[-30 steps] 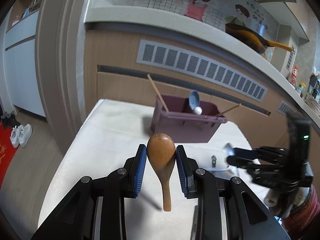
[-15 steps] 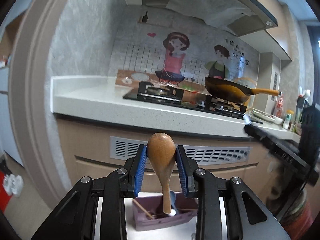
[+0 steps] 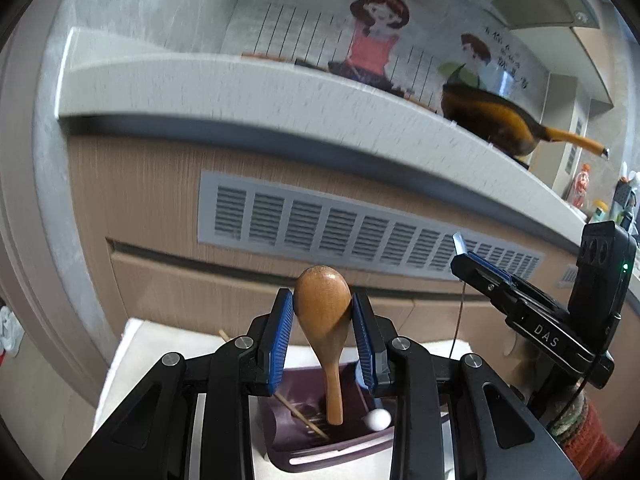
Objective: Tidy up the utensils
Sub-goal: 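Lower the wooden spoon and metal scoop into the caddy and open both tools, then grasp a black-handled spoon with the left tool while the right tool approaches another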
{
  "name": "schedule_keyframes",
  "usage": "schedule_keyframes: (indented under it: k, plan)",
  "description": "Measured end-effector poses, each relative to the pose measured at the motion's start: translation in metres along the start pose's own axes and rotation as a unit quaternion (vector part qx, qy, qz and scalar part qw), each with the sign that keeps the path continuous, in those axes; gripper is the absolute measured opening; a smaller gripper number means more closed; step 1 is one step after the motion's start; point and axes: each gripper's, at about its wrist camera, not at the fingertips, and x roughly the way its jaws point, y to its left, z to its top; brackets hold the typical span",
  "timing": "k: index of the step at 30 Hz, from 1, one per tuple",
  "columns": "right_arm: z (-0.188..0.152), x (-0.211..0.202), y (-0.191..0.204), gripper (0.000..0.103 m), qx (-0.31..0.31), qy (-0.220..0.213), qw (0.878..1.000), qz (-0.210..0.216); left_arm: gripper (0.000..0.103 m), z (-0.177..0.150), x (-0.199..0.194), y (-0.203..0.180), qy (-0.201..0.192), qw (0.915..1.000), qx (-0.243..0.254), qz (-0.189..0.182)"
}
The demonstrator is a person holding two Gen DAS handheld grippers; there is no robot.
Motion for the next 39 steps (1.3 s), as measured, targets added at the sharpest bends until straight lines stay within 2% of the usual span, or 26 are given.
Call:
schedule_keyframes:
  k: [3, 4, 6, 7, 8, 15, 19, 21, 27, 31, 33, 34, 35, 37, 39]
  plan:
    - [-0.012, 0.007, -0.002, 0.032, 0.003, 0.02, 1.0, 0.02, 0.032, -0.01, 0.01, 0.003, 0.016, 0.9998, -0.009, -0.008]
    - [-0.018, 0.01, -0.005, 0.038, 0.008, 0.039, 0.998, 0.041, 0.034, -0.016, 0.014, 0.005, 0.028, 0.9994, -0.014, -0.017]
    - [-0.027, 0.01, -0.007, 0.048, 0.022, 0.062, 0.996, 0.052, 0.043, -0.024, 0.02, 0.006, 0.046, 0.9984, -0.016, -0.028]
    - [-0.029, 0.006, -0.007, 0.048, 0.022, 0.065, 0.997, 0.043, 0.048, -0.028, 0.021, 0.006, 0.052, 0.9982, -0.015, -0.028]
    - [-0.031, 0.0, -0.005, 0.048, 0.02, 0.066, 0.997, 0.031, 0.049, -0.03, 0.019, 0.006, 0.053, 0.9982, -0.014, -0.027]
    - [-0.044, -0.059, -0.003, 0.048, 0.011, 0.073, 0.997, -0.023, 0.05, -0.043, -0.019, 0.0, 0.046, 0.9989, -0.006, -0.009]
    - [-0.065, -0.089, -0.005, 0.048, 0.02, 0.092, 0.995, -0.042, 0.052, -0.075, -0.047, -0.007, 0.06, 0.998, 0.016, 0.008]
    - [-0.079, -0.102, -0.003, 0.048, 0.032, 0.115, 0.992, -0.048, 0.052, -0.095, -0.056, -0.013, 0.085, 0.9959, 0.03, 0.009]
    - [-0.133, -0.13, 0.02, 0.048, 0.028, 0.201, 0.978, -0.052, 0.052, -0.168, -0.088, -0.035, 0.183, 0.9802, 0.076, -0.002]
    - [-0.164, -0.146, 0.033, 0.048, 0.011, 0.235, 0.97, -0.054, 0.051, -0.216, -0.111, -0.047, 0.244, 0.9654, 0.088, -0.027]
    - [-0.175, -0.151, 0.038, 0.048, 0.002, 0.246, 0.967, -0.058, 0.048, -0.234, -0.116, -0.053, 0.272, 0.9569, 0.095, -0.035]
    - [-0.179, -0.153, 0.04, 0.048, 0.002, 0.249, 0.967, -0.06, 0.041, -0.244, -0.118, -0.056, 0.285, 0.9525, 0.102, -0.035]
    - [-0.182, -0.155, 0.04, 0.048, 0.006, 0.251, 0.966, -0.061, 0.033, -0.249, -0.117, -0.059, 0.29, 0.9505, 0.107, -0.031]
    - [-0.185, -0.158, 0.04, 0.048, 0.011, 0.251, 0.966, -0.06, 0.025, -0.256, -0.113, -0.061, 0.298, 0.949, 0.103, -0.012]
    - [-0.186, -0.161, 0.043, 0.048, 0.008, 0.247, 0.967, -0.063, 0.022, -0.257, -0.107, -0.063, 0.308, 0.9459, 0.1, -0.016]
